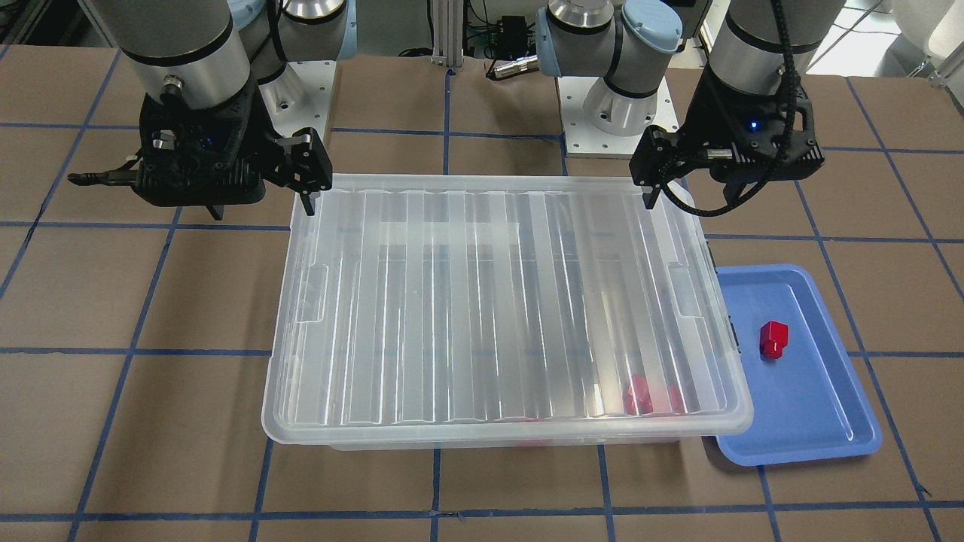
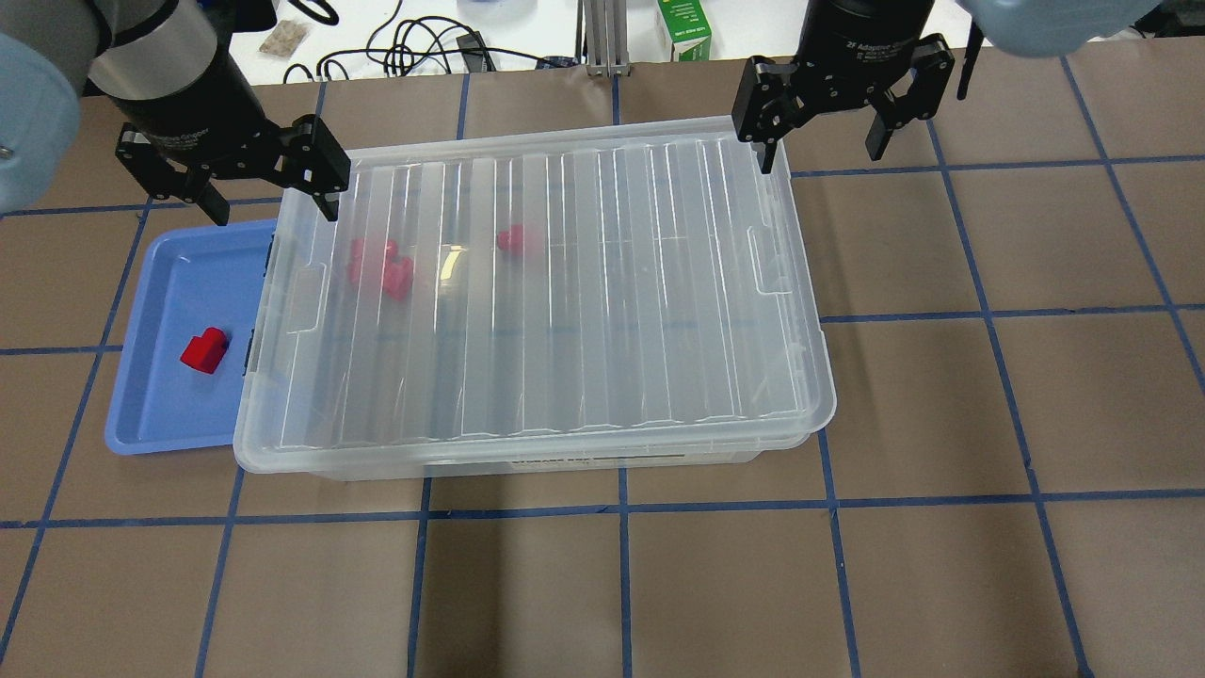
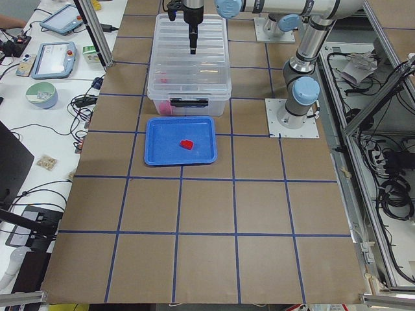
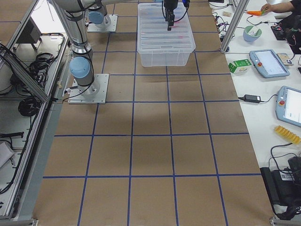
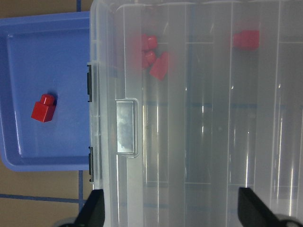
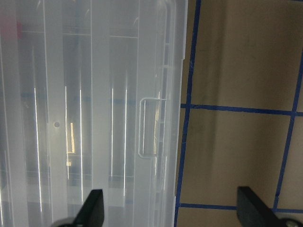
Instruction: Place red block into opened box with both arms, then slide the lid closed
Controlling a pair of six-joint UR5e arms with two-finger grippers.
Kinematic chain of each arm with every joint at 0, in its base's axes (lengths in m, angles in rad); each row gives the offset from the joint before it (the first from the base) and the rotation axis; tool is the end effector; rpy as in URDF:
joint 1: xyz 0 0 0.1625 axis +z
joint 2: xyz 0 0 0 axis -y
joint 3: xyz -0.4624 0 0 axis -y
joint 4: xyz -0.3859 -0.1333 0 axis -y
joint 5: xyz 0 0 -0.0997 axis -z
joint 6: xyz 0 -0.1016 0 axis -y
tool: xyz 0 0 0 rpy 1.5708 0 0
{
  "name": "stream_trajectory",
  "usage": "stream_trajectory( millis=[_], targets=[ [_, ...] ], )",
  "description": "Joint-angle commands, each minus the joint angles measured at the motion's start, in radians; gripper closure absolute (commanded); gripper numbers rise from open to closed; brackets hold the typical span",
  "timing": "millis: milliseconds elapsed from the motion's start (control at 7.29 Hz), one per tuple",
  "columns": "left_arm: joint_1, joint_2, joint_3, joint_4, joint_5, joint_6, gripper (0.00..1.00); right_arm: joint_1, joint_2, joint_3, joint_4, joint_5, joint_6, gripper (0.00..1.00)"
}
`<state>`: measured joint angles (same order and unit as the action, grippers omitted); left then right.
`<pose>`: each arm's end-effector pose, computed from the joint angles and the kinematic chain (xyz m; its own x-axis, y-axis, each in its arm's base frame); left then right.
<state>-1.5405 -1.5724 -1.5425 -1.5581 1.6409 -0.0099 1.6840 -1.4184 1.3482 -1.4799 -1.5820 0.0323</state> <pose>-0.1113 -0.4937 0.5379 -0.9967 -0.0429 -0.0696 -0.0401 0.9984 -0.0401 0.1938 -0.5343 0.5430 -0.9966 -0.0810 0.0119 -0.0808 0.9965 0.0203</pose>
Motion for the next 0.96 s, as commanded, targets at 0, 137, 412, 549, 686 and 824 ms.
stream_trajectory(
  millis=[0,137,412,549,686,824],
  targets=[
    [-0.001,0.002,-0.001,0.000,-0.001,-0.004,0.00,-0.026,0.012,0.125,-0.081,0.000,-0.002,0.00],
    [-0.001,0.002,-0.001,0.000,-0.003,-0.005,0.00,-0.032,0.036,0.229,-0.231,0.000,-0.003,0.00],
    [-0.001,0.002,-0.001,0.001,-0.003,-0.007,0.00,-0.044,0.049,0.359,-0.425,-0.024,-0.006,0.00],
    [-0.001,0.005,-0.005,0.000,-0.003,-0.007,0.00,-0.049,0.049,0.361,-0.431,-0.027,-0.014,0.00],
    [-0.001,0.012,-0.017,0.000,-0.003,-0.007,0.00,-0.059,0.049,0.368,-0.427,-0.068,-0.017,0.00],
    [-0.003,0.011,-0.016,0.001,-0.003,-0.007,0.00,-0.067,0.050,0.371,-0.419,-0.119,-0.017,0.00]
  ],
)
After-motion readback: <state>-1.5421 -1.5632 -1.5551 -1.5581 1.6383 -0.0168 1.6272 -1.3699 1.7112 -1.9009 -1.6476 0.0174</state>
